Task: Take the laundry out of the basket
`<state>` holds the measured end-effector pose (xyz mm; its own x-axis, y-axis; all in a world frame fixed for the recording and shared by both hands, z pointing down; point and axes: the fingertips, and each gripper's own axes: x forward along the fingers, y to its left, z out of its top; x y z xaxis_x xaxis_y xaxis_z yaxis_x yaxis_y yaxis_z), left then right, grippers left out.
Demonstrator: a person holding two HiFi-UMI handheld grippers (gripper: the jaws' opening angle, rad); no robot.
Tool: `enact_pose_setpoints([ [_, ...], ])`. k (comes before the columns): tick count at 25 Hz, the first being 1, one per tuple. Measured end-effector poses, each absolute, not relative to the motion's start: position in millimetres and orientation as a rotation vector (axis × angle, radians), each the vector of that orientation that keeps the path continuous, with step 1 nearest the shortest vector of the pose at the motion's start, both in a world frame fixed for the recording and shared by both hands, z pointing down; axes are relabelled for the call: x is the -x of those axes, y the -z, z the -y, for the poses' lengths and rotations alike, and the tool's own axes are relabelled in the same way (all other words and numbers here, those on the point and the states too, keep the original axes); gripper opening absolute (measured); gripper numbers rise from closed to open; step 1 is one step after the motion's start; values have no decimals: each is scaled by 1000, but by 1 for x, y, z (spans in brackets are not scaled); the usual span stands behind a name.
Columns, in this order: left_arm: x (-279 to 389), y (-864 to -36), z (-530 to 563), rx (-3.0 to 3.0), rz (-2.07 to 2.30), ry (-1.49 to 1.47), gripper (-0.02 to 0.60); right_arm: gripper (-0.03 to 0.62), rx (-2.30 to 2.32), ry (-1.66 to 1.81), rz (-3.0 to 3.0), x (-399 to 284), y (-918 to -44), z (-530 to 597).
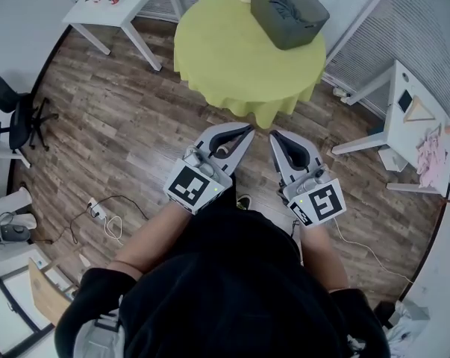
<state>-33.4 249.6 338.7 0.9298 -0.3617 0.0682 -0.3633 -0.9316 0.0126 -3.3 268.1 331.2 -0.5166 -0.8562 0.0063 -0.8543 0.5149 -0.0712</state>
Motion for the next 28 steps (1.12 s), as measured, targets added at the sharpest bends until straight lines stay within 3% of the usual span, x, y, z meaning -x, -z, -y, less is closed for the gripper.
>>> enact_pose_setpoints([
  [28, 9, -341, -9, -3068, 384, -47, 8, 23, 1724, 135, -2643, -15, -335, -29],
])
